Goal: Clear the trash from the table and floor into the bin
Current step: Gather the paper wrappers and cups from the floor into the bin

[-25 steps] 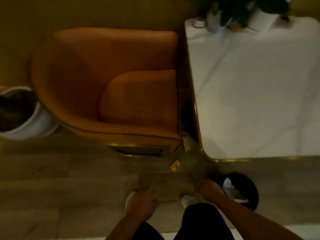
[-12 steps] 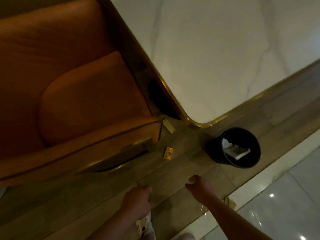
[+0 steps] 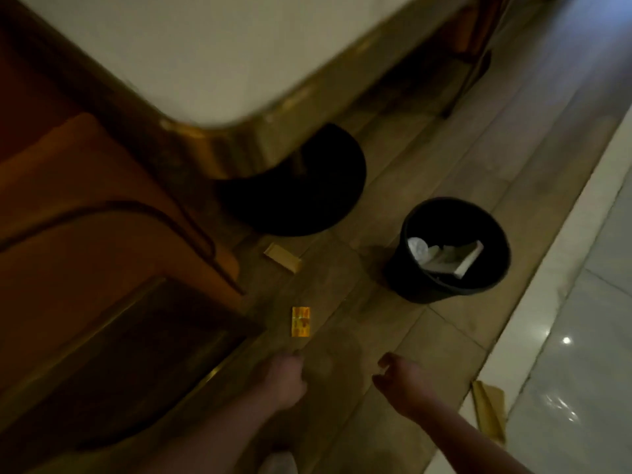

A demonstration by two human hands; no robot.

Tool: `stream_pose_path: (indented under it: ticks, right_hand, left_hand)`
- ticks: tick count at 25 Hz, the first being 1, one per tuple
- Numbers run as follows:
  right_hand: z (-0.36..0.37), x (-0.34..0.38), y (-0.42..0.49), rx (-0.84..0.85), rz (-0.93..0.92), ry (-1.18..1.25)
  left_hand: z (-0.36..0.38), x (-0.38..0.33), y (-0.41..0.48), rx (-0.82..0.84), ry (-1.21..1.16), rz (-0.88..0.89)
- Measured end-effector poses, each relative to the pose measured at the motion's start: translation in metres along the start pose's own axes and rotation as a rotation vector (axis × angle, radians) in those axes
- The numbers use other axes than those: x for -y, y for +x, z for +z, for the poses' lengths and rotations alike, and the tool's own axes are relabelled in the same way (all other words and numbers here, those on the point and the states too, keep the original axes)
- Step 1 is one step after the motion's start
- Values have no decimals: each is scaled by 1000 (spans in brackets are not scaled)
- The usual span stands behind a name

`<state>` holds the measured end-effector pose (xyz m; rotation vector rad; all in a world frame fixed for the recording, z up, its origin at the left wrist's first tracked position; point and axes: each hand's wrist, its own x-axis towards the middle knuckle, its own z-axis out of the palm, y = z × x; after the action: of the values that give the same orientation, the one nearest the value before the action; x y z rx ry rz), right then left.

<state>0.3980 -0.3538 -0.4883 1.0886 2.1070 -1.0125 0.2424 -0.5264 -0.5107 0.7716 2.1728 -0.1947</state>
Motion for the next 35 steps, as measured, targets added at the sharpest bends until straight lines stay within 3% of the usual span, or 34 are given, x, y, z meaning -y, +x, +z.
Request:
stream_pose_path:
  ticks: [3, 6, 8, 10, 12, 15, 17, 20, 25, 29, 35]
  right_hand:
    - [19, -22, 74, -26, -56, 2]
    - [57, -45, 149, -61, -161, -1]
    - [77, -50, 190, -93, -256, -23]
    - [94, -45, 227, -120, -407, -87]
    - [107, -21, 269, -169, -528, -156]
    - [114, 45, 320, -241, -517, -104]
    - [116, 94, 344, -361, -593, -77]
    - [119, 142, 368, -380, -659, -260]
    - [125, 146, 393, -343, -631, -606]
    - [118, 115, 382, -442, -713, -612]
    - [95, 40, 339, -400, -772, -476]
  left_hand:
    - [10, -6, 88, -90, -1, -74]
    - [35, -8, 175, -52, -57, -195]
    - [59, 0, 214, -18, -114, -256]
    - [84, 9, 230, -97, -89, -239]
    - [102, 25, 233, -248, -9, -179]
    - [109, 53, 217, -265, 2, -96]
    - [98, 71, 206, -309, -129, -133]
    - [75, 79, 205, -413, -314, -172]
    - [58, 73, 222, -437, -588, -279]
    - [51, 65, 239, -448, -820, -304]
    - [47, 53, 239, -455, -813, -275]
